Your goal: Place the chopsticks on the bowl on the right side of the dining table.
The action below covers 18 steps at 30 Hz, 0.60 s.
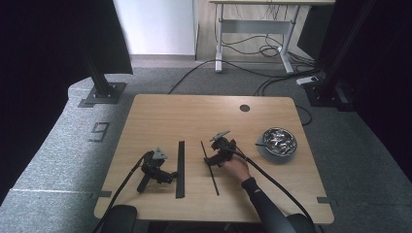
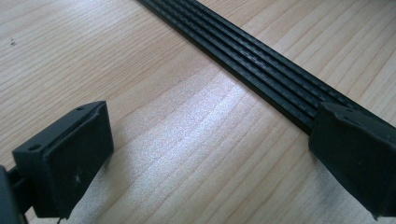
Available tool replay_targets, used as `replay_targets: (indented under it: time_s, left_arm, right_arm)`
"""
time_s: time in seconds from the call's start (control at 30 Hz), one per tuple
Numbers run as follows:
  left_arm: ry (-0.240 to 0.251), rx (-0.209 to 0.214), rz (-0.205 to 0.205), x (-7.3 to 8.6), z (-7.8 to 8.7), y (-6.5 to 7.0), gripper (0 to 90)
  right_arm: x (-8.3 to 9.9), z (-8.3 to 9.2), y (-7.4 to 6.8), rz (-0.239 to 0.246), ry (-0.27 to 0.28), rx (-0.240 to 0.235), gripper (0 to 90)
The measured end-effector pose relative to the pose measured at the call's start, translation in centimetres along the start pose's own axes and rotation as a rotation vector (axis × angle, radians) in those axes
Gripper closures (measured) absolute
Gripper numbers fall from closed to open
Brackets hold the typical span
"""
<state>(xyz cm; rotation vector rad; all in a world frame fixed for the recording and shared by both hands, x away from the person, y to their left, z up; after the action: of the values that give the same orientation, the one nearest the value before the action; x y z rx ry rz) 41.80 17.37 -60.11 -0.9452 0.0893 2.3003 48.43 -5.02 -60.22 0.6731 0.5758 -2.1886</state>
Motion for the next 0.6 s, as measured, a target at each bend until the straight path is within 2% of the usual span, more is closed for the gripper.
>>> replay_targets:
  time_s: [0.6]
  left_arm:
    - [0.0,0.0,0.0,0.0,0.0,0.0,0.0]
  right_arm:
    - [2.6,2.6,2.0,-0.042,0.009,0.032,0.0]
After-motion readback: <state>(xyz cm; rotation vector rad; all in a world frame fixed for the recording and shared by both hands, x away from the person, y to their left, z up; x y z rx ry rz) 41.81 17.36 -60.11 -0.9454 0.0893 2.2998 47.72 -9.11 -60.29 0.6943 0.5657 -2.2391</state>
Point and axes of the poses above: each handheld gripper's, and its own axes: z roughly backward along the jaws, x roughly out of its underside, y roughly to its right, the point moved 7 cm from there along -z, roughly forward along the jaws, and after that the axes turned 13 degrees about -x, right-handed, at the moved point
